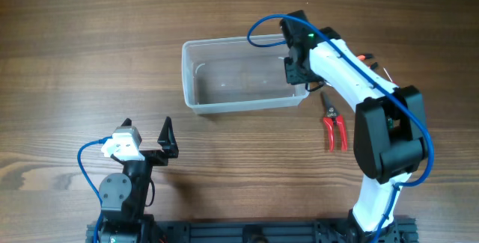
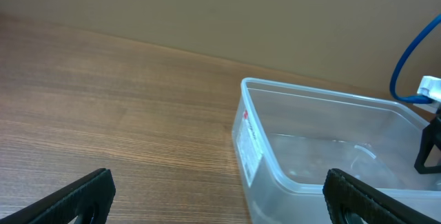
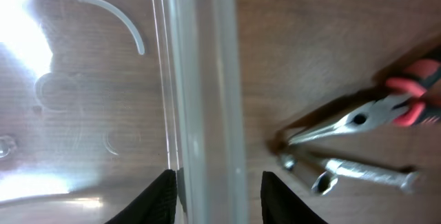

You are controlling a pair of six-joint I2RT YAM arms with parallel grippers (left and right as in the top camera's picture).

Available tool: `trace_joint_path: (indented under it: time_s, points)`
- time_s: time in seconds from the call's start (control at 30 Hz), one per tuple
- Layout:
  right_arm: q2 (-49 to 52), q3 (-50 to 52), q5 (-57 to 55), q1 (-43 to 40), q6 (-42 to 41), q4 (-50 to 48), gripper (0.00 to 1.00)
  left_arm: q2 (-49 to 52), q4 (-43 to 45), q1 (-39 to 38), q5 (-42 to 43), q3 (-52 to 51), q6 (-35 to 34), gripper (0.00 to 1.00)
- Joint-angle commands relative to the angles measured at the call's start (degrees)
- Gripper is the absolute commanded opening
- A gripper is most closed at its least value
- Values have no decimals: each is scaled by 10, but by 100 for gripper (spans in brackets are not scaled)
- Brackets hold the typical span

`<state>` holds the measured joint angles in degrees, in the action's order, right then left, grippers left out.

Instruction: Pack container

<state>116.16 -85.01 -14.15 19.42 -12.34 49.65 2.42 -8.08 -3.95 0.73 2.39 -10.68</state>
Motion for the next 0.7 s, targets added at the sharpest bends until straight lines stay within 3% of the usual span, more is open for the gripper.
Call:
trace_joint_path:
  time_s: [0.0, 0.13, 0.17, 0.27, 0.33, 0.43, 0.53, 0.67]
  points:
    - [-4, -10, 15, 3, 66, -10, 37, -1, 0, 3, -2, -2, -7, 100]
    - [-58, -21, 69, 7, 78, -10, 38, -1, 0, 3, -2, -2, -7, 100]
    - [-89, -28, 86, 6, 76, -10, 45, -1, 0, 3, -2, -2, -7, 100]
    - [-179, -45, 97, 0, 28, -12, 82, -1, 0, 3, -2, -2, -7, 100]
    - [-235, -48, 73, -15, -6, -16, 91, -1, 0, 3, -2, -3, -7, 100]
    - [-287, -48, 26, -56, -36, -8, 94, -1, 0, 3, -2, -3, -7, 100]
    - [-305, -45, -17, -141, -43, 27, 89, -1, 0, 3, -2, -2, -7, 100]
    - [-283, -16, 8, -258, -44, 51, 87, -1, 0, 3, -2, -3, -7, 100]
